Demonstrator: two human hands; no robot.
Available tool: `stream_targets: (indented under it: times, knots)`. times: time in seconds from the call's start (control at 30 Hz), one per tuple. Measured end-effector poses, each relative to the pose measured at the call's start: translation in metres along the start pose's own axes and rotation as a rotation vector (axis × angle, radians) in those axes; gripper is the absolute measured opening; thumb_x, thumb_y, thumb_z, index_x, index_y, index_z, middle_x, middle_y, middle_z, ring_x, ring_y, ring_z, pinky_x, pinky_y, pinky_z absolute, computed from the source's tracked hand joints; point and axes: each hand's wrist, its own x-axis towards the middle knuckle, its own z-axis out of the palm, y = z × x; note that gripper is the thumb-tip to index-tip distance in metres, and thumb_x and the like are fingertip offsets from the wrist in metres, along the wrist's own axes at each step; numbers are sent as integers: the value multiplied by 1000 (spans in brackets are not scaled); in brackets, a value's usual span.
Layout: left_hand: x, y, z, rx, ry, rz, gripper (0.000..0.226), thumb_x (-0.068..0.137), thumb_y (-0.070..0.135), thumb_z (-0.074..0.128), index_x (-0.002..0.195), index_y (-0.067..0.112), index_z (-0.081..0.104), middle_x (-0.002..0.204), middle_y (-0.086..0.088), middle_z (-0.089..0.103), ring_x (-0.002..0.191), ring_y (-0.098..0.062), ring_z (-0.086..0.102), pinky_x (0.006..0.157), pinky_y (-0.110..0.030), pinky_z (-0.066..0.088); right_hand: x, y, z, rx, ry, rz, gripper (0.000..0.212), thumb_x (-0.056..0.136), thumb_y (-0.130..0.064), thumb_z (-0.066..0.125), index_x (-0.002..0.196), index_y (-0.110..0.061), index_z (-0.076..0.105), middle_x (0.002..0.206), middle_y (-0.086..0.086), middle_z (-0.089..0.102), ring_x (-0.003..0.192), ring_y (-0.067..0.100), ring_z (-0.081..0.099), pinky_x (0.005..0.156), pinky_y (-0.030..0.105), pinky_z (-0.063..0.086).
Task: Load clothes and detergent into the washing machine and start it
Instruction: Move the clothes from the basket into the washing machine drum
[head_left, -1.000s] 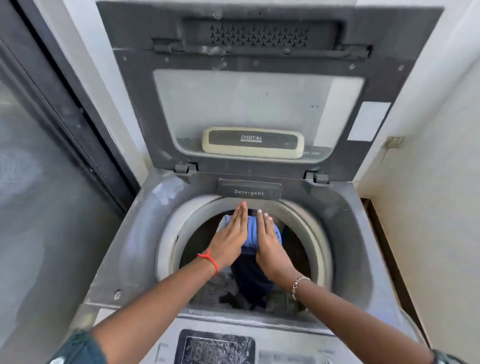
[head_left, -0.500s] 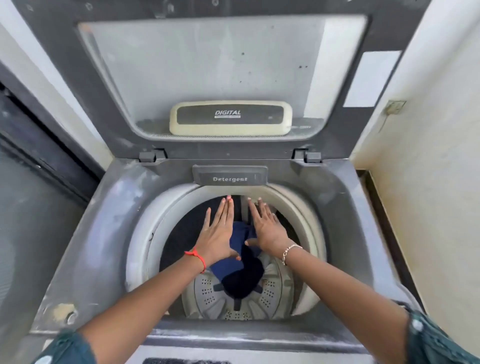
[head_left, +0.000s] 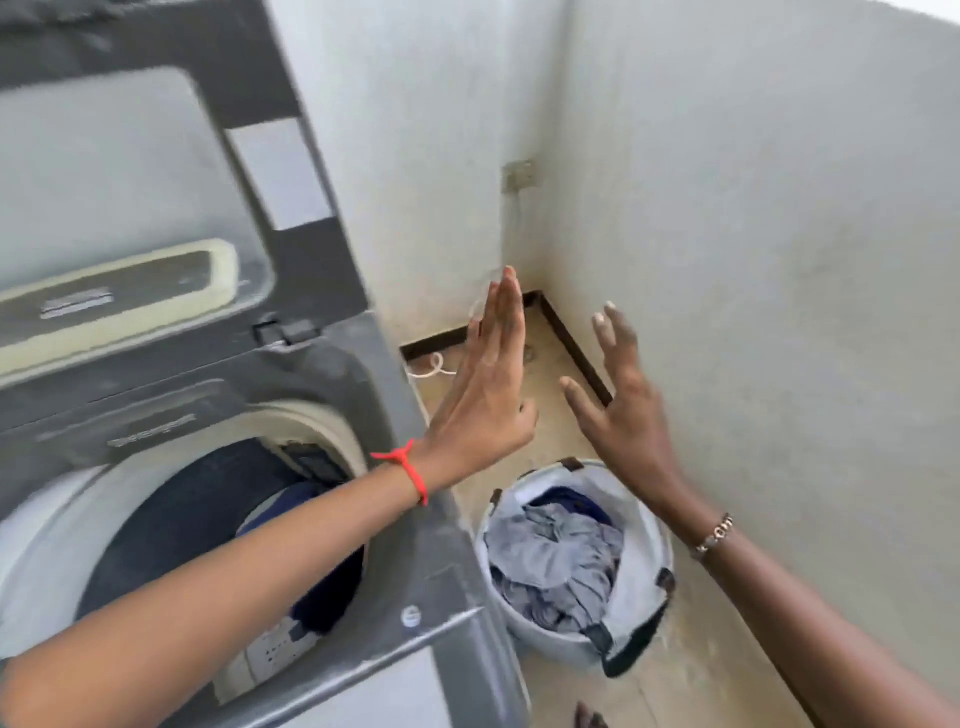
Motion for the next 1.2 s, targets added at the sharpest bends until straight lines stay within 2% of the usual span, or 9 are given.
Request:
stream_targets:
  times: [0.1, 0.3, 0.5, 0.63, 0.77, 0.83, 0.97, 1.1, 1.2]
  knots:
    - [37, 6, 69, 45, -158, 18, 107, 67, 3, 55, 141, 8, -21, 153, -4, -21, 141, -15, -20, 115, -36, -8, -14, 74, -19, -29, 2, 151, 80, 86, -15, 62, 147, -15, 11, 152, 3, 25, 134, 8, 32, 111, 30, 29]
    - [64, -41, 226, 213, -459, 52, 108, 72, 22, 62, 144, 4, -16, 155, -8, -18, 143, -21, -17, 116, -50, -1, -61, 225, 9, -83, -155, 318, 93, 83, -30, 66, 146, -24, -1, 148, -16, 8, 134, 0, 18, 106, 16, 19]
    - [-27, -120, 357, 413, -849, 0, 129, 69, 66, 62, 131, 9, -37, 142, -1, -38, 134, -17, -32, 109, -54, -18, -135, 351, 95, -170, -537, 319, 108, 77, -48, 66, 139, -23, -20, 148, -9, -18, 141, 9, -11, 118, 29, 5]
    - [-97, -158, 417, 501, -951, -65, 141, 63, 71, 62, 115, 16, -57, 133, -3, -47, 128, -24, -38, 99, -56, -33, -176, 408, 144, -312, -711, 327, 118, 76, -45, 66, 138, -15, -30, 144, -3, -32, 135, 13, -26, 116, 31, -9]
    - [-124, -192, 458, 565, -1008, -98, 154, 28, 82, 62, 146, 5, -1, 149, -19, 27, 140, -35, 18, 107, -61, -10, -192, 445, 185, -390, -754, 346, 129, 73, -52, 64, 112, -31, -58, 144, 2, -33, 135, 21, -29, 116, 39, -7]
    - [-131, -210, 477, 582, -1014, -144, 152, 30, 84, 57, 148, 9, -4, 145, -18, 39, 138, -34, 21, 108, -64, -7, -194, 456, 202, -396, -714, 364, 131, 67, -64, 63, 123, -31, -51, 152, 7, -17, 140, 25, -18, 116, 46, 3]
    - [-124, -220, 495, 551, -996, -193, 135, 60, 76, 59, 128, 26, -47, 142, -6, -39, 133, -33, -33, 97, -69, -18, -188, 476, 225, -517, -674, 435, 145, 40, -79, 68, 146, -21, -11, 150, 15, 29, 136, 33, 31, 97, 61, 37]
    - [-128, -228, 508, 451, -1085, -280, 121, 69, 74, 53, 118, 33, -50, 146, -2, -40, 135, -40, -29, 101, -71, -7, -184, 489, 235, -511, -753, 451, 121, 69, -62, 63, 122, -45, -44, 151, 5, -29, 140, 34, -17, 104, 70, 6]
    - [-134, -236, 517, 402, -1078, -298, 115, 72, 74, 48, 129, 26, -39, 144, 1, -42, 135, -39, -30, 104, -70, -6, -185, 493, 245, -434, -792, 482, 114, 77, -50, 64, 124, -48, -40, 149, 1, -35, 138, 38, -24, 103, 72, 9]
